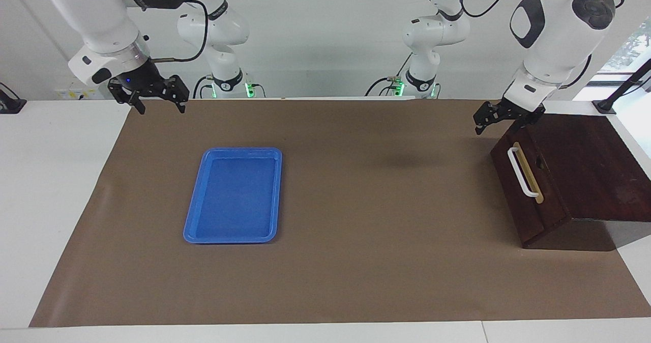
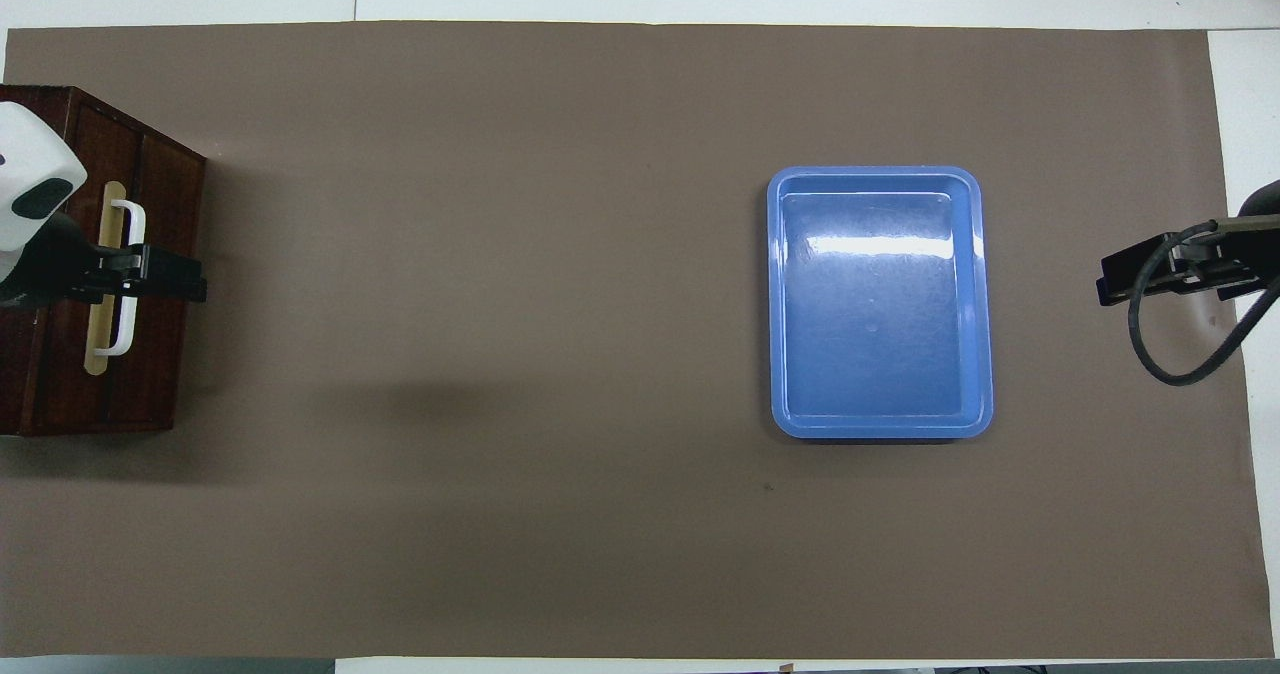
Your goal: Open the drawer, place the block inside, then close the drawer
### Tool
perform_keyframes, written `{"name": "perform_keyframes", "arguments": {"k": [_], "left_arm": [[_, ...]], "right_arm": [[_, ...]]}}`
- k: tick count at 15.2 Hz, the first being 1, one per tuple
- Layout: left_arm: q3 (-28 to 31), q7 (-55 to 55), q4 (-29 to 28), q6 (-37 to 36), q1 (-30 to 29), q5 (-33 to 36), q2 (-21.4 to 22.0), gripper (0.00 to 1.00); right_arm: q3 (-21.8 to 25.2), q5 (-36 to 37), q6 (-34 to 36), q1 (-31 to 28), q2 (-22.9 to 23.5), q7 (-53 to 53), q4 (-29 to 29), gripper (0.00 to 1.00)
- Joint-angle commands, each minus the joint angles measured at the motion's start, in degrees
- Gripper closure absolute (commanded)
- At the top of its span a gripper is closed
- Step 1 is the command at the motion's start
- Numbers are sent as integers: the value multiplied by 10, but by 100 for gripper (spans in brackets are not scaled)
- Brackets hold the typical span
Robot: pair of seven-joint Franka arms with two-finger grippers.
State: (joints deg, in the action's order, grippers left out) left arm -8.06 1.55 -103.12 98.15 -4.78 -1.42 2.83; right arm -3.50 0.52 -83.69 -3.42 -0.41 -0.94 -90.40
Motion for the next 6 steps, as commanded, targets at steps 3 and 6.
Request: {"name": "perform_keyframes", "arguments": {"k": [3, 6], "left_arm": [[4, 13, 5, -9, 5, -5, 0, 0], [4, 6, 6, -9, 5, -5, 0, 0]], "right_arm": [[-7, -4, -9, -10, -6, 5, -5, 0], [-7, -4, -9, -9, -6, 6, -5, 0]]}}
